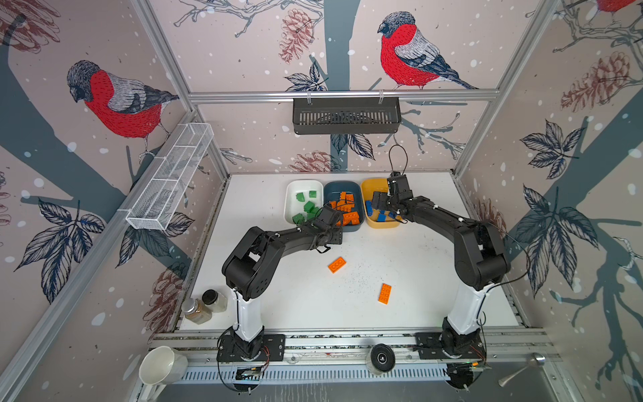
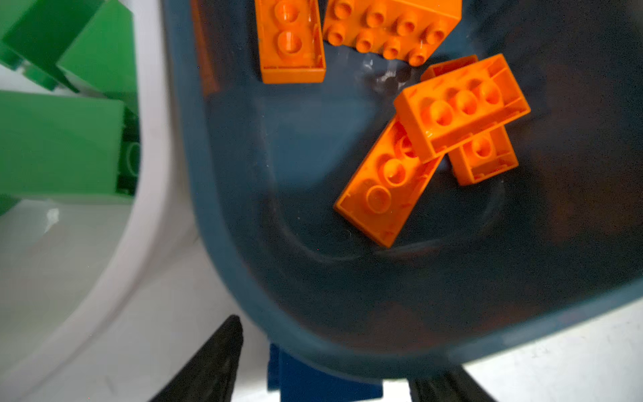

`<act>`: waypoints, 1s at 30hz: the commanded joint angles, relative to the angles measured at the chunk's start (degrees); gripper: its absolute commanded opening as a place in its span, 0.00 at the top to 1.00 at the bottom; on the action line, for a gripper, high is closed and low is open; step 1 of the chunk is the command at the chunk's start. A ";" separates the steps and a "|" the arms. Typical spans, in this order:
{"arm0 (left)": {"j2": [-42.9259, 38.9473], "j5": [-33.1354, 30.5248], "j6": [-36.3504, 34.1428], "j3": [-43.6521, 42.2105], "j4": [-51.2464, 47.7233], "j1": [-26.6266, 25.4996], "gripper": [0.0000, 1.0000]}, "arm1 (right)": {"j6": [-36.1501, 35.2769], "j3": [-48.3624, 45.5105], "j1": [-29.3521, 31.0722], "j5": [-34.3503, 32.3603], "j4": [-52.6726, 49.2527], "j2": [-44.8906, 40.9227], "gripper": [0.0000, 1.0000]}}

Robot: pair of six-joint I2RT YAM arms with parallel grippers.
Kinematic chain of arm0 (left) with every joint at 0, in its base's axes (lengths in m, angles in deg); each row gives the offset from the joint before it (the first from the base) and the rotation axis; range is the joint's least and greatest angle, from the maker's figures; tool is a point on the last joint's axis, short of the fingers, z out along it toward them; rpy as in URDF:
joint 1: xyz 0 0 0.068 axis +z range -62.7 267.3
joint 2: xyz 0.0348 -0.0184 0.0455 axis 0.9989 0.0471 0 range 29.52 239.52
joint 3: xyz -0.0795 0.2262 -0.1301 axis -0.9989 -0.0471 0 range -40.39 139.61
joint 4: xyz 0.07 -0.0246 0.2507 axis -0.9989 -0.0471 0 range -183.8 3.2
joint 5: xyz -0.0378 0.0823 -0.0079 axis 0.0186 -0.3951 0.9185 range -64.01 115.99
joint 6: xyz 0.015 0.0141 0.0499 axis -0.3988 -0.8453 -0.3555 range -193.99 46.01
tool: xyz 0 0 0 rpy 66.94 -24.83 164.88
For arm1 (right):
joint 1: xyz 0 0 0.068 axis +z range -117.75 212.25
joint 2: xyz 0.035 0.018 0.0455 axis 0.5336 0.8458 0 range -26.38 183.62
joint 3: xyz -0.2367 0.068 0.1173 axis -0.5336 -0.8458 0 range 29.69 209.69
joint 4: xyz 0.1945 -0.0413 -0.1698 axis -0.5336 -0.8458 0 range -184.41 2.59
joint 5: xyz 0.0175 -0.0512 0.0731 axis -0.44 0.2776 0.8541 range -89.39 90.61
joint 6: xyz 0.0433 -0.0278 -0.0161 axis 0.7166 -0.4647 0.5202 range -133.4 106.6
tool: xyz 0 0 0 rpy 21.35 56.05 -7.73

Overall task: Sort the legos into containers by color
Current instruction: 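Grasp a blue brick with the left gripper and drop it in the yellow container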

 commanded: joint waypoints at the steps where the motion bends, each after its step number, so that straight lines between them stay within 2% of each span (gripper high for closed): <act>1: 1.06 0.73 -0.13 0.86 0.67 -0.35 0.30 | 1.03 -2.13 0.19 -0.03 1.54 -2.89 0.00; 12: 2.50 0.28 0.44 2.61 -0.99 -0.57 0.55 | 2.44 -9.59 0.19 0.10 3.04 -11.31 0.01; 19: 0.65 0.35 0.78 2.53 -2.71 -1.07 0.62 | 4.42 -15.80 0.17 -1.54 5.53 -17.16 0.00; 23: -3.99 -0.66 0.27 0.07 -0.63 -3.19 0.65 | 5.22 -18.59 0.14 -2.29 5.71 -20.20 0.01; 30: -7.89 5.95 -1.61 0.62 4.29 -5.94 0.65 | 5.11 -21.72 0.10 -2.88 4.53 -23.41 0.01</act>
